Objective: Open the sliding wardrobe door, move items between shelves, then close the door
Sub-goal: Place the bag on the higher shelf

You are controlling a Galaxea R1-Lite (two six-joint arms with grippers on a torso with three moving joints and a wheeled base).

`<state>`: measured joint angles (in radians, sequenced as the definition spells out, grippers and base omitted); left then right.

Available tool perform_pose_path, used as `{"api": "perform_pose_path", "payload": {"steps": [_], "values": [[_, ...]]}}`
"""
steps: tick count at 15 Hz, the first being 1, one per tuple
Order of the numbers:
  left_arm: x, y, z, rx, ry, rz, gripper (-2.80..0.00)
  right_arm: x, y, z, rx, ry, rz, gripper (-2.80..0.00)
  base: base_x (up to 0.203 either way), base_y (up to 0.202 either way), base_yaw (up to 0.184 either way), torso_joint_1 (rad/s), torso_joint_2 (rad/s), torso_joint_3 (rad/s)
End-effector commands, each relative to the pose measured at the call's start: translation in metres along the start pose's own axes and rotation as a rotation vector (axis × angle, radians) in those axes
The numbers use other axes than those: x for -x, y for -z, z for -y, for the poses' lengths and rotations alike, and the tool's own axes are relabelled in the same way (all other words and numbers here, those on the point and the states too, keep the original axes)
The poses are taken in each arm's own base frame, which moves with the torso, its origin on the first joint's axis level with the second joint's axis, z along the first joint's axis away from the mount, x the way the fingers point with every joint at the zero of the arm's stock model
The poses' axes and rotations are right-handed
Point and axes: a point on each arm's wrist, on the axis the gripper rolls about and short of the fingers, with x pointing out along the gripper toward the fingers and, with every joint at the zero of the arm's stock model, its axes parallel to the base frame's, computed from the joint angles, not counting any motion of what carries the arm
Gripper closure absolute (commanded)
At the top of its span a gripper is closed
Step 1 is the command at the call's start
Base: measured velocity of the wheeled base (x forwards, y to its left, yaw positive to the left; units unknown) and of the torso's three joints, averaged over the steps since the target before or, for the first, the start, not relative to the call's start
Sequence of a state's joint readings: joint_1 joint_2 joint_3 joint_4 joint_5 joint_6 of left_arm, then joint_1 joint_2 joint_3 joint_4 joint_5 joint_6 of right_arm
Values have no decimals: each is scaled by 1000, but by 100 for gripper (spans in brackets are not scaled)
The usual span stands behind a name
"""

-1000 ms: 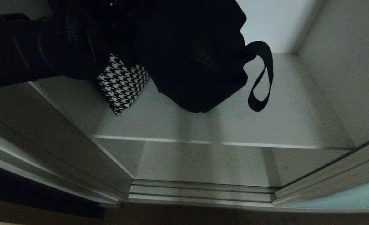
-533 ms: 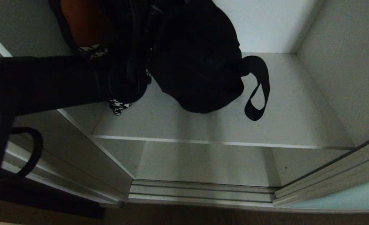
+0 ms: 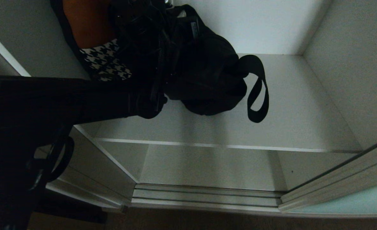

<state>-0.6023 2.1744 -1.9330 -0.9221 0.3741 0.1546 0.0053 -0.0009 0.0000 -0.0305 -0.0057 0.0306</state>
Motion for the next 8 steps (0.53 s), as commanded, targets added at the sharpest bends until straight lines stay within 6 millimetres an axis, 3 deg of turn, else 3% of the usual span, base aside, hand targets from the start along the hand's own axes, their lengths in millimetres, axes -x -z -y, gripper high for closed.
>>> {"api": "perform_pose_path", "payload": {"steps": [1, 6, 8], "values": [[1, 4, 3, -11, -3, -8, -280, 0, 0, 0, -2, 0, 2, 0, 0, 0, 0, 0, 0, 0], [2, -14, 3, -5, 3, 21, -280, 0, 0, 0, -2, 0, 2, 0, 0, 0, 0, 0, 0, 0], [2, -37, -1, 11, 0, 63, -280, 0, 0, 0, -2, 0, 1, 0, 0, 0, 0, 0, 0, 0]]}}
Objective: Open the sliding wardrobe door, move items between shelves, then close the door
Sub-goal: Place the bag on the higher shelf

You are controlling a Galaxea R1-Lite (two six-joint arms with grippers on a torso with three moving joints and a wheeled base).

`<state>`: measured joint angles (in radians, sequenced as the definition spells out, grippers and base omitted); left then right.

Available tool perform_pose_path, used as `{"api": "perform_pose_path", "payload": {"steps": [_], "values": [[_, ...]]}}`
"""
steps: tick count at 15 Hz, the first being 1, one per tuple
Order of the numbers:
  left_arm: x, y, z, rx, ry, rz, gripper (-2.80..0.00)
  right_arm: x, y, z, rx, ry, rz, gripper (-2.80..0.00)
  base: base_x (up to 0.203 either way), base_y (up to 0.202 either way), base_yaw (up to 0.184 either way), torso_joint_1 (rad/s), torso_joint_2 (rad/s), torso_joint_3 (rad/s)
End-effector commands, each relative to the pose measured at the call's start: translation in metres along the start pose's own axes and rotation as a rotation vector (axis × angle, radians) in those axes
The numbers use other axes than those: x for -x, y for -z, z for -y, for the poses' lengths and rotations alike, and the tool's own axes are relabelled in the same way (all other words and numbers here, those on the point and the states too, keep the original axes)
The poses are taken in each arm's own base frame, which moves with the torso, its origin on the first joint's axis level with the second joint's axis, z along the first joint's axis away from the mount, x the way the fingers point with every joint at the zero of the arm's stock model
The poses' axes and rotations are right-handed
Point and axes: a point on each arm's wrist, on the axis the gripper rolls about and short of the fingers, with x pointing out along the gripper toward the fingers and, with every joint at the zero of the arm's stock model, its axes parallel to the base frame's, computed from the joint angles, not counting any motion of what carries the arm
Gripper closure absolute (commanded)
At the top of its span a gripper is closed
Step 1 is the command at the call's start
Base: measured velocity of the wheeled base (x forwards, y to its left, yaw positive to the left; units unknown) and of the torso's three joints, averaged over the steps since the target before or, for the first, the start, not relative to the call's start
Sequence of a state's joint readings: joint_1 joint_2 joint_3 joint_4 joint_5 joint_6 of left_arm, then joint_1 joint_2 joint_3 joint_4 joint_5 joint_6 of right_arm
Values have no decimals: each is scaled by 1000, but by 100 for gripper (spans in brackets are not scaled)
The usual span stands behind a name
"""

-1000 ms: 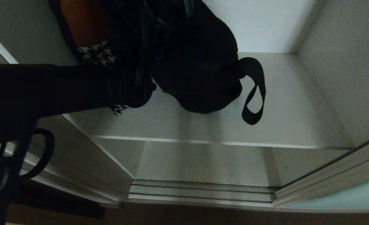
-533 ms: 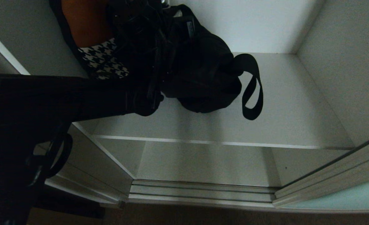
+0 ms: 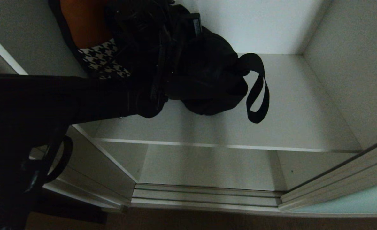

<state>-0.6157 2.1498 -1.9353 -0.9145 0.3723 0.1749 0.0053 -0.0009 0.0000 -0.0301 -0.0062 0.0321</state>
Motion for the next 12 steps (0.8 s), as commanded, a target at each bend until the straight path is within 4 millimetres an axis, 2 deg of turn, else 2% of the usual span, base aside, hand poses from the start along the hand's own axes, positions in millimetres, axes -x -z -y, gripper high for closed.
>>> {"api": "perform_pose_path", "payload": {"steps": [1, 3, 5, 6, 12], "values": [[1, -34, -6, 21, -10, 64, -280, 0, 0, 0, 0, -1, 3, 0, 0, 0, 0, 0, 0, 0], [4, -52, -3, 32, 14, 96, -280, 0, 0, 0, 0, -1, 1, 0, 0, 0, 0, 0, 0, 0], [4, -53, -3, 32, 15, 99, -280, 0, 0, 0, 0, -1, 1, 0, 0, 0, 0, 0, 0, 0], [8, -66, 0, 29, 18, 146, -280, 0, 0, 0, 0, -1, 1, 0, 0, 0, 0, 0, 0, 0], [20, -101, 8, 3, 16, 260, -280, 0, 0, 0, 0, -1, 1, 0, 0, 0, 0, 0, 0, 0]]}}
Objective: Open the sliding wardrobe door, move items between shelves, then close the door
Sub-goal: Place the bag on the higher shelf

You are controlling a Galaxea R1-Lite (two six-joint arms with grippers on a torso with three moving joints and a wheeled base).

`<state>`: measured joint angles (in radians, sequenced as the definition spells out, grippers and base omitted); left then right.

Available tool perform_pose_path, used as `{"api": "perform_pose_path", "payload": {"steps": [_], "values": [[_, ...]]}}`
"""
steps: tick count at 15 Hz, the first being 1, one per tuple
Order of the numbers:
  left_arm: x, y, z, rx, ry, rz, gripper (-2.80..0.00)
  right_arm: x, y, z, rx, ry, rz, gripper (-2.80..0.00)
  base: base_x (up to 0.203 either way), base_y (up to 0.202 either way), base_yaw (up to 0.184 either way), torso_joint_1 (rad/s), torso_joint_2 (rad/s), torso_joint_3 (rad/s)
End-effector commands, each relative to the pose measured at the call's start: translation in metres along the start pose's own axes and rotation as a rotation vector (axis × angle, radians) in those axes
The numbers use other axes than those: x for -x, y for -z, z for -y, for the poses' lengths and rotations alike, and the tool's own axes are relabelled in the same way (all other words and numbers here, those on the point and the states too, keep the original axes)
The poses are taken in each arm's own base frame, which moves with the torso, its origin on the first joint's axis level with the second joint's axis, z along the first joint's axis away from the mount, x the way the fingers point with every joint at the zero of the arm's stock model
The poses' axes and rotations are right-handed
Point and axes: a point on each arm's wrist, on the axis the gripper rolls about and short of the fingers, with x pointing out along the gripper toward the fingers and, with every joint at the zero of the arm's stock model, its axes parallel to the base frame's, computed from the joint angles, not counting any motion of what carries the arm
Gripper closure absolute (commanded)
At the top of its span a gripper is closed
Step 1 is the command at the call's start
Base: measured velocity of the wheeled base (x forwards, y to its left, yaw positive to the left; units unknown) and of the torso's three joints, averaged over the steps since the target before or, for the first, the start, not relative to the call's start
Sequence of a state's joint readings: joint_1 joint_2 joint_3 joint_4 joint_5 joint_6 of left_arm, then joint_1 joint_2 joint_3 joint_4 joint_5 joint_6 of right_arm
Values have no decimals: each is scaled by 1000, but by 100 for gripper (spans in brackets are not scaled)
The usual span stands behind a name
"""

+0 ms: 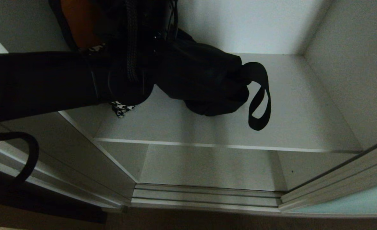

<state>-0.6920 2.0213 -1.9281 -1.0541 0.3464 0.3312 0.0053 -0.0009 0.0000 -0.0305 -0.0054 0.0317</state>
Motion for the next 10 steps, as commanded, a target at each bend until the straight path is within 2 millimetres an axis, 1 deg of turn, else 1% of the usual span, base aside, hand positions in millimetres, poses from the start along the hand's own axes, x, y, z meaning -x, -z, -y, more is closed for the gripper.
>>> {"api": "perform_pose_path", "payload": {"steps": [1, 2, 3, 4, 7, 10], "values": [[-1, -18, -2, 8, -7, 10, -280, 0, 0, 0, -1, 0, 2, 0, 0, 0, 0, 0, 0, 0], [-1, -22, -4, -6, -11, -13, -280, 0, 0, 0, -1, 0, 1, 0, 0, 0, 0, 0, 0, 0], [-1, -22, -4, -12, -15, -20, 0, 0, 0, 0, -1, 0, 1, 0, 0, 0, 0, 0, 0, 0], [-1, -24, -6, -37, -42, -65, 0, 0, 0, 0, -1, 0, 1, 0, 0, 0, 0, 0, 0, 0], [3, -46, -16, -94, -50, -132, 0, 0, 0, 0, -1, 0, 1, 0, 0, 0, 0, 0, 0, 0], [26, -41, -22, -186, -22, -268, 0, 0, 0, 0, -1, 0, 1, 0, 0, 0, 0, 0, 0, 0]]}}
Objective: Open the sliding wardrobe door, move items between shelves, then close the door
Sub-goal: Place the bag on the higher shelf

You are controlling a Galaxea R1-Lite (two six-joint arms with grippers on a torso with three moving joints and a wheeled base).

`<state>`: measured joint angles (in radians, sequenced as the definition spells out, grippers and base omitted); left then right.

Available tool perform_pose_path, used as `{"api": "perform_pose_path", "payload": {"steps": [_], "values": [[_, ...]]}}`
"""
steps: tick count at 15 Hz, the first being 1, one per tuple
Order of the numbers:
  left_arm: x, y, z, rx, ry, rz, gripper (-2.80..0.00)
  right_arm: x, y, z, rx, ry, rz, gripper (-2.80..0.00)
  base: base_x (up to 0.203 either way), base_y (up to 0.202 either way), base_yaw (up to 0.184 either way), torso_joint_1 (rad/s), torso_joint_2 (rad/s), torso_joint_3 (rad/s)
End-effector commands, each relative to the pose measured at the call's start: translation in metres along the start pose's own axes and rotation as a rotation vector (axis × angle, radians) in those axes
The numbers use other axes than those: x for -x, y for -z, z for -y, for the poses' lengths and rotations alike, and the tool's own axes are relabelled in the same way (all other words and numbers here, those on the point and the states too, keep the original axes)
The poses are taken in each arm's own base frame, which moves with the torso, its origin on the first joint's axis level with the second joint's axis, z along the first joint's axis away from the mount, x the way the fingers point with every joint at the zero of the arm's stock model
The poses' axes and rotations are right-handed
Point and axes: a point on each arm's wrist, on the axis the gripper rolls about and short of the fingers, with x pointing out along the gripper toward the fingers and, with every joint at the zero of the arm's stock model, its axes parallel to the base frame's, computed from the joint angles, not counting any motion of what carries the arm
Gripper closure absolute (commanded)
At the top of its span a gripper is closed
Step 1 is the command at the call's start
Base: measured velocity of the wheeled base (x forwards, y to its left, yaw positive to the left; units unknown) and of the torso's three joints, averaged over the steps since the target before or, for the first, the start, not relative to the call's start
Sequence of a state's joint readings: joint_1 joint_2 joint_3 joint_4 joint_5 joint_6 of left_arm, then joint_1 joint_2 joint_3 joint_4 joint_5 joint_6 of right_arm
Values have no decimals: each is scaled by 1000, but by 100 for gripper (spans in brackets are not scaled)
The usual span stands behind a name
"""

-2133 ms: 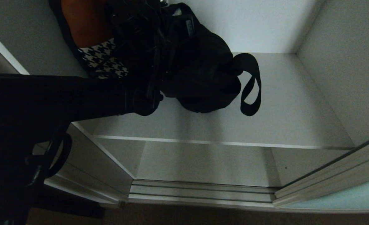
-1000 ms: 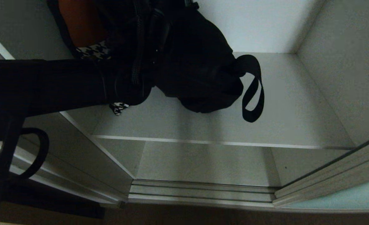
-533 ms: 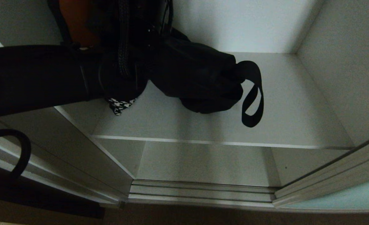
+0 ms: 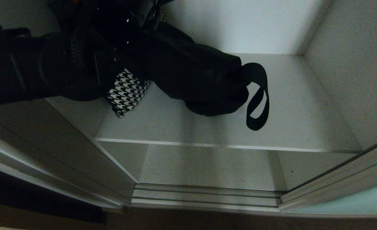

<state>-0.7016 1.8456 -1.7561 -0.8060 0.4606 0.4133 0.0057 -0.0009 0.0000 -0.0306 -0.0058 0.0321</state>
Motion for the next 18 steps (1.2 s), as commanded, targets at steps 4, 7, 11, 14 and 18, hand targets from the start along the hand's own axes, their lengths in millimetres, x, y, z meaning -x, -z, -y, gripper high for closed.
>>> {"api": "perform_pose_path", "payload": {"steps": [4, 7, 11, 14, 18], "values": [[66, -13, -38, -95, -63, -170, 0, 0, 0, 0, 0, 0, 1, 0, 0, 0, 0, 0, 0, 0], [100, -28, -76, -128, -127, -189, 0, 0, 0, 0, 0, 0, 2, 0, 0, 0, 0, 0, 0, 0], [155, -46, -135, -214, -251, -192, 0, 0, 0, 0, 0, 0, 1, 0, 0, 0, 0, 0, 0, 0], [208, -56, -174, -293, -417, -183, 0, 0, 0, 0, 0, 0, 2, 0, 0, 0, 0, 0, 0, 0], [280, -35, -192, -395, -592, -226, 0, 0, 0, 0, 0, 0, 1, 0, 0, 0, 0, 0, 0, 0]]}}
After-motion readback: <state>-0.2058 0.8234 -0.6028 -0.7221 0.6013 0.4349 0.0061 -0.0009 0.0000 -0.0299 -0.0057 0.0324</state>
